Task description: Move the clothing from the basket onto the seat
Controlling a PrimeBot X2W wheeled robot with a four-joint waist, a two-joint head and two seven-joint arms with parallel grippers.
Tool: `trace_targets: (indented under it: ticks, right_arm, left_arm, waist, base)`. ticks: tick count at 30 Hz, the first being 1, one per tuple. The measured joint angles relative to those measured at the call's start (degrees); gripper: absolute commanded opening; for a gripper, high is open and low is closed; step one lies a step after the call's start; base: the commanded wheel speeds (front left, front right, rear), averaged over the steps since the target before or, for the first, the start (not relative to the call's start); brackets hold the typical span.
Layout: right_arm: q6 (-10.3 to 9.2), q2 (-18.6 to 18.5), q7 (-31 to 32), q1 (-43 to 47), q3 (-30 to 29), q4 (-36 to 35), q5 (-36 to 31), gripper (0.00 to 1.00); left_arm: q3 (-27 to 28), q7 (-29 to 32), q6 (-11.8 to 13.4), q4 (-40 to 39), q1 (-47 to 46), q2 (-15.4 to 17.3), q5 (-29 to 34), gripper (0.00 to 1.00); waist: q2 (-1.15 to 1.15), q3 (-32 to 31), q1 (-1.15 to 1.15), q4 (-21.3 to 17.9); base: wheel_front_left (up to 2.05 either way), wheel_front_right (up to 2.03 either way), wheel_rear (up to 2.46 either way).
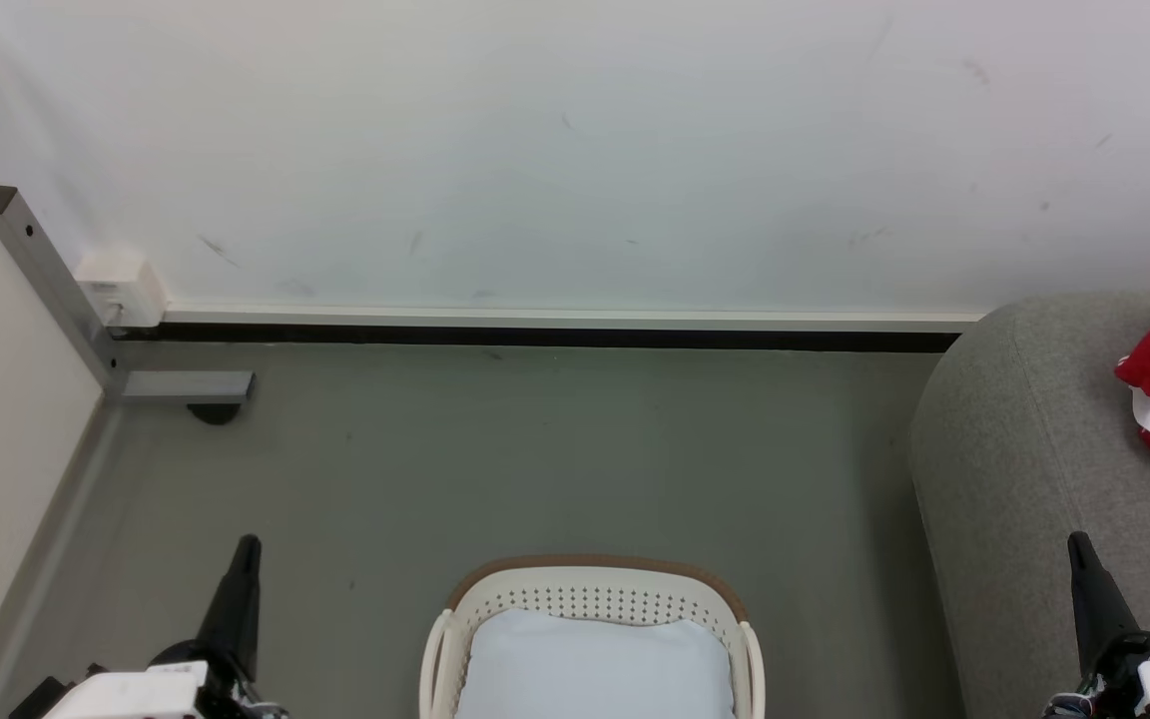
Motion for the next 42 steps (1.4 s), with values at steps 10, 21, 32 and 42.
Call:
trace_targets:
  ticks: [10,21,32,42]
  right_arm:
    - [0.0,0.0,0.0,0.0,0.0,0.0,0.0,0.0]
    - [0.0,0.0,0.0,0.0,0.0,0.0,0.0,0.0]
    - [0.0,0.0,0.0,0.0,0.0,0.0,0.0,0.0]
    - [0.0,0.0,0.0,0.0,0.0,0.0,0.0,0.0]
  left_arm:
    - [0.0,0.0,0.0,0.0,0.0,0.0,0.0,0.0]
    - [0.0,0.0,0.0,0.0,0.0,0.0,0.0,0.0]
    - [0.0,0.0,0.0,0.0,0.0,0.0,0.0,0.0]
    - [0.0,0.0,0.0,0.0,0.0,0.0,0.0,0.0]
  waist:
    - [0.0,0.0,0.0,0.0]
    - [0.0,0.0,0.0,0.0]
    - [0.0,0.0,0.0,0.0]
    - [0.0,0.0,0.0,0.0]
  base:
    - [0.0,0.0,0.0]
    - [0.0,0.0,0.0]
    - [0.0,0.0,0.0]
    - [0.0,0.0,0.0]
